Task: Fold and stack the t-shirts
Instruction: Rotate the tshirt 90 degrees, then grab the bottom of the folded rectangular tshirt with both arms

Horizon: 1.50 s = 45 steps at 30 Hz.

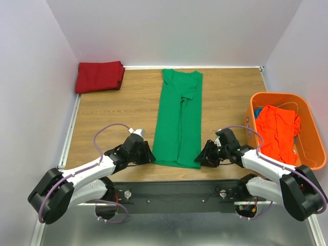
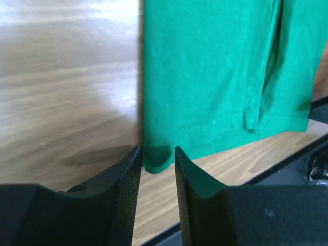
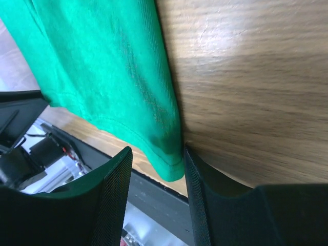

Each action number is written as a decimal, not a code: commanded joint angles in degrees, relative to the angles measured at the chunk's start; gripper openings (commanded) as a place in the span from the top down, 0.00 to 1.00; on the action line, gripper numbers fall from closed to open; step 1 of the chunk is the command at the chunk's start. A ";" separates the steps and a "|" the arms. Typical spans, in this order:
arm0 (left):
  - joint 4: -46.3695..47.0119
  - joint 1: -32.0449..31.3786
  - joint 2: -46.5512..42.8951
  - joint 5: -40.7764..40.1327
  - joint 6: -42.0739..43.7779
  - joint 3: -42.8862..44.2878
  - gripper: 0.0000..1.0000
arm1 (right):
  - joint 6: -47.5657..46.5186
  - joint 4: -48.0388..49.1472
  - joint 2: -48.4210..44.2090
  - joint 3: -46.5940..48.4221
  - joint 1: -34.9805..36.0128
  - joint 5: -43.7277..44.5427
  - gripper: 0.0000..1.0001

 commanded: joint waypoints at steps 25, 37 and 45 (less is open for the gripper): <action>2.28 -13.78 0.06 -2.35 -7.46 0.46 1.00 | -5.46 -10.92 -2.76 -0.93 0.24 8.48 0.94; 1.84 -18.80 0.76 -9.64 -8.97 6.16 1.00 | -9.15 -17.97 -6.21 5.48 0.24 6.54 0.94; 3.42 -13.27 10.25 -10.09 -3.51 16.36 1.00 | -10.82 -14.82 3.36 20.08 0.24 16.56 0.93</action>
